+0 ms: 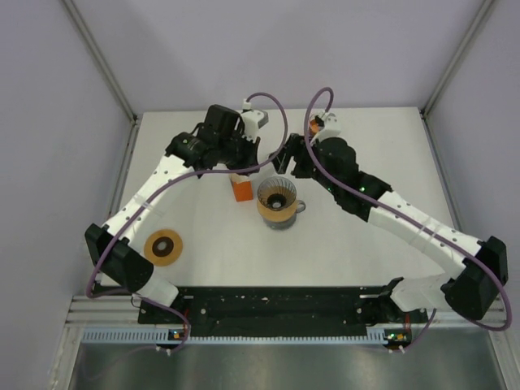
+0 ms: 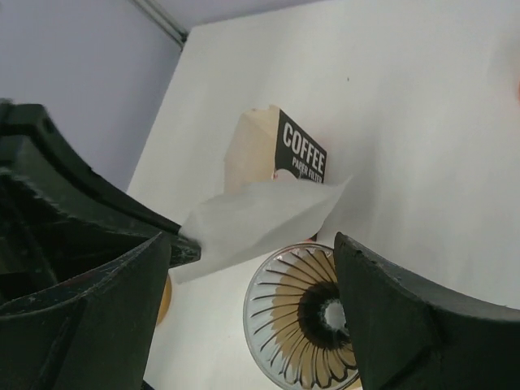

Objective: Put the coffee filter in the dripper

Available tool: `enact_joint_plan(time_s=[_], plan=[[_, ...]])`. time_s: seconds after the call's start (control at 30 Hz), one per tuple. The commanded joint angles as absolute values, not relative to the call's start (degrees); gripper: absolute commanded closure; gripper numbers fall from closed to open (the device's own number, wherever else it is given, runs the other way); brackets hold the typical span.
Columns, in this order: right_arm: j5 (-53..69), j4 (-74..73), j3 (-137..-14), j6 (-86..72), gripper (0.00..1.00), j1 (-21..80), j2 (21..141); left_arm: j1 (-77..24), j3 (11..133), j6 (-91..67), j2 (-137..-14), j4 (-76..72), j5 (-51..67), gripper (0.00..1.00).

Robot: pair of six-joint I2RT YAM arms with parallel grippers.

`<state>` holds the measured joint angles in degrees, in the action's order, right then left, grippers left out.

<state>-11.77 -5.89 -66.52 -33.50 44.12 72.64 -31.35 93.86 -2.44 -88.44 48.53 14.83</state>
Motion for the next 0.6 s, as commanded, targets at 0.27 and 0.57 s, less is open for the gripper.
enact_joint_plan(time_s=[0.27, 0.57], plan=[[-11.6, -4.3, -69.4, -40.6, 0.34, 44.2, 78.0, -32.5, 95.2, -3.6, -87.2, 44.9, 14.5, 1.0], [-10.1, -4.9, -66.8, -38.8, 1.0, 41.1, 76.9, -32.6, 96.2, -3.0, -86.7, 45.9, 14.5, 1.0]])
